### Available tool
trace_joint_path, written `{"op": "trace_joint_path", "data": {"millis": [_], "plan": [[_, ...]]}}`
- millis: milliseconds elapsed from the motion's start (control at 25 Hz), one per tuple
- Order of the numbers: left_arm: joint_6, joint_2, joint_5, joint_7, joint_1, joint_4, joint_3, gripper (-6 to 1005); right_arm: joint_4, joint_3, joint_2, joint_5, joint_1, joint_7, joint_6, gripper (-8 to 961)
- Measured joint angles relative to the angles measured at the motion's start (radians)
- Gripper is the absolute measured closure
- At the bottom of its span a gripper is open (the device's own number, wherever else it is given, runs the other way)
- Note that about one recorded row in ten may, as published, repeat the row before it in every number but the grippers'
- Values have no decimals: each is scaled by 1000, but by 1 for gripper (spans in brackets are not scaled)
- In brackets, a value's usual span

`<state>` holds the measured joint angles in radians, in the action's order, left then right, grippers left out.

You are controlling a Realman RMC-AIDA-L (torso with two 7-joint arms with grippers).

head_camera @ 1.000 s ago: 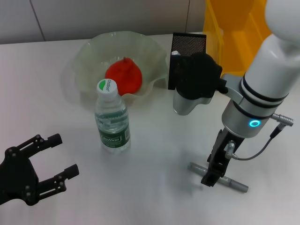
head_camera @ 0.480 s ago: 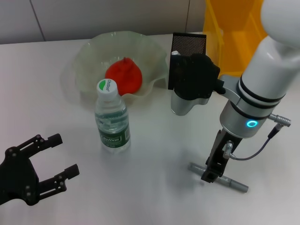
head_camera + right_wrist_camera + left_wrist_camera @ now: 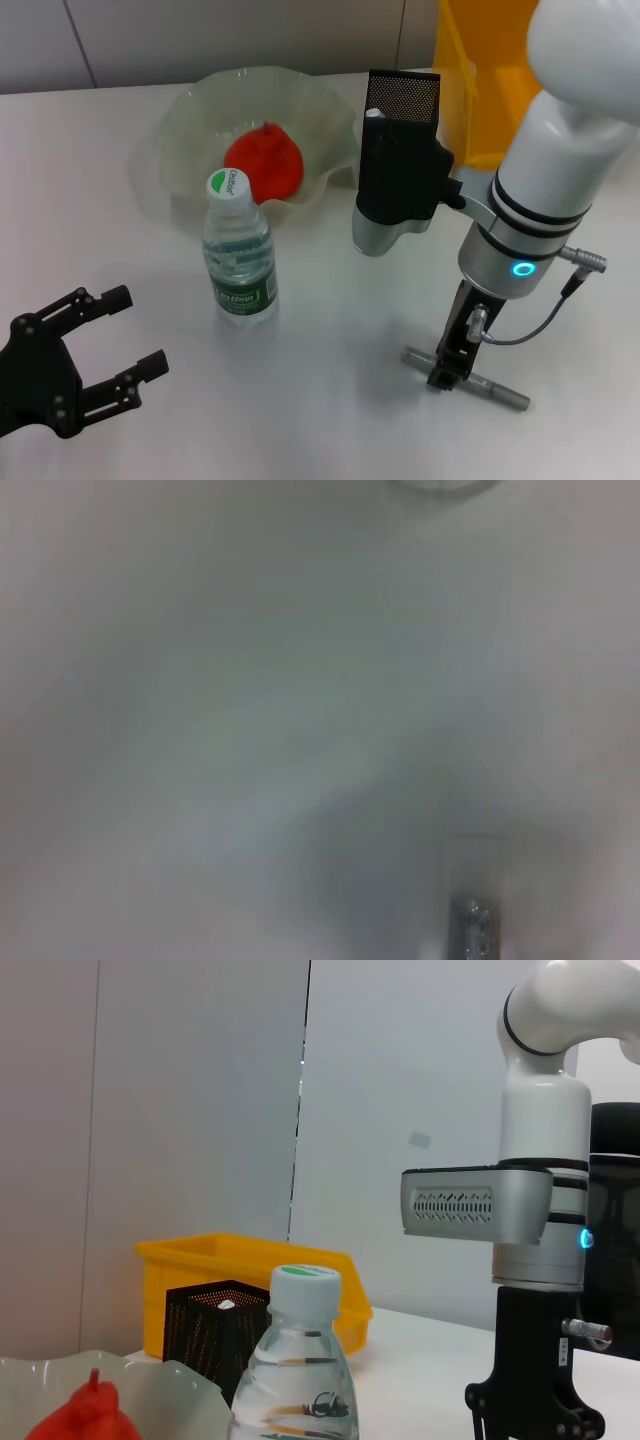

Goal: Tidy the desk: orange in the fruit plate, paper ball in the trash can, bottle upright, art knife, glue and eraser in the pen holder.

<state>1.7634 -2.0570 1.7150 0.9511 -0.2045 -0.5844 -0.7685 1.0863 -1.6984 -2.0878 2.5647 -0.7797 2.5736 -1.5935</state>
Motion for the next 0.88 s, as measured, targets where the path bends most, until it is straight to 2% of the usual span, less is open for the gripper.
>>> {"op": "trace_joint_path", "data": {"millis": [320, 560, 720, 800, 880], "plan": [[2, 1, 0, 0, 0, 0, 0, 193, 0, 2, 0, 0, -2, 2, 0, 749], [3, 3, 0, -1, -2, 0, 3, 193, 16, 18, 1, 0, 3, 3, -8, 785], [1, 3, 0, -1, -2, 0, 1, 192, 96, 97, 6, 18, 19, 2, -48, 809], [1, 3, 0, -1, -1, 0, 0, 192, 195, 199, 8, 68, 38, -4, -81, 810], [3, 2, 0, -1, 0, 0, 2, 192, 232, 230, 9, 85, 46, -5, -84, 810]]}}
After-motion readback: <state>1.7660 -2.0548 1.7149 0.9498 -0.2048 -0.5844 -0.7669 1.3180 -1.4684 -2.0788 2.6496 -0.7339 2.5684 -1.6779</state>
